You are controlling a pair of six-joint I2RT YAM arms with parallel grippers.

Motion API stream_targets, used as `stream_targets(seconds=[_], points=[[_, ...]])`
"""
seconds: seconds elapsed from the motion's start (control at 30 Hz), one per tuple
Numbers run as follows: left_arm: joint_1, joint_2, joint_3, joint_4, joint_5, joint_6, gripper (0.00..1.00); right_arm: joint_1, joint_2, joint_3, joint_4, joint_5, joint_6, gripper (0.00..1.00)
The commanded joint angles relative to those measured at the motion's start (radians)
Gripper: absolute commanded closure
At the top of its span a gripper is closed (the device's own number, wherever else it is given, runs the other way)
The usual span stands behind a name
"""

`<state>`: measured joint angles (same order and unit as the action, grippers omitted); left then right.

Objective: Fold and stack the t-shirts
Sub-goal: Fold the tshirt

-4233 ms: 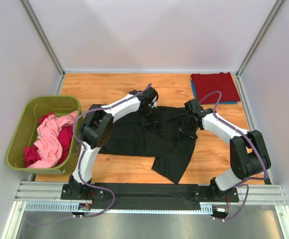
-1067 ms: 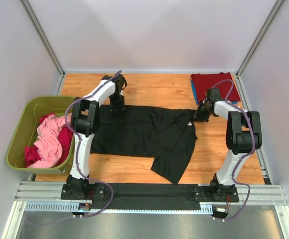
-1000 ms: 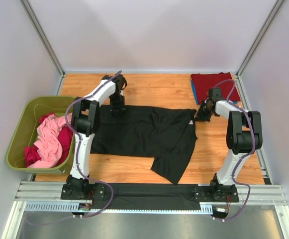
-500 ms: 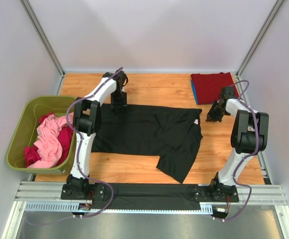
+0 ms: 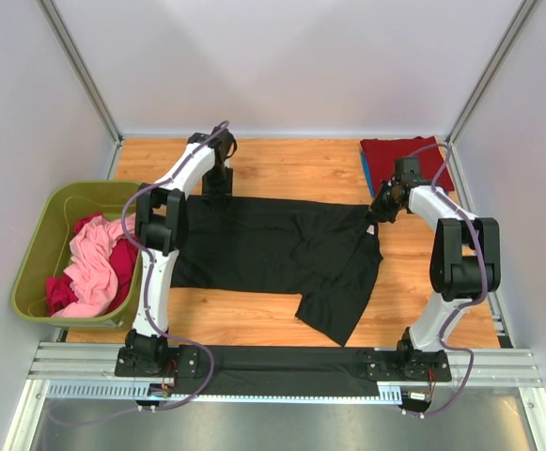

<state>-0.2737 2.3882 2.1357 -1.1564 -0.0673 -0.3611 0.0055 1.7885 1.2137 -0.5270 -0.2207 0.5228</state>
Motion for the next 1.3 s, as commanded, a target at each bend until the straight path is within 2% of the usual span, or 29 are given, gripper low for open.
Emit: stream_targets(seconds=[0.0, 0.17, 0.43, 0.57, 0.7, 0.93, 1.1, 1.27], points=[[0.014, -0.052, -0.008, -0.011, -0.080, 0.045, 0.49, -0.012, 0.064, -0.003, 0.090, 0.004, 0.025, 0.91], [0.054, -0.026, -0.019, -0.034, -0.173, 0.051, 0.49, -0.016, 0.162, 0.029, 0.056, 0.102, -0.003, 0.93], [0.094, 0.042, 0.068, -0.051, -0.146, 0.073, 0.48, -0.052, 0.173, 0.056, -0.019, 0.207, -0.075, 0.94], [0.094, -0.004, 0.081, -0.051, -0.126, 0.067, 0.48, -0.053, 0.158, 0.098, -0.036, 0.192, -0.116, 0.92], [0.091, -0.098, 0.041, -0.040, -0.109, 0.070, 0.48, -0.039, 0.129, 0.122, -0.068, 0.161, -0.098, 0.91], [0.083, -0.231, -0.121, -0.065, -0.086, 0.068, 0.50, -0.013, 0.060, 0.118, -0.142, 0.123, -0.043, 0.90], [0.087, -0.267, -0.261, -0.022, -0.031, 0.056, 0.51, 0.025, 0.012, 0.081, -0.139, 0.116, -0.029, 0.90], [0.087, -0.254, -0.321, 0.007, 0.047, 0.033, 0.52, 0.054, -0.003, 0.038, -0.114, 0.096, -0.023, 0.91]])
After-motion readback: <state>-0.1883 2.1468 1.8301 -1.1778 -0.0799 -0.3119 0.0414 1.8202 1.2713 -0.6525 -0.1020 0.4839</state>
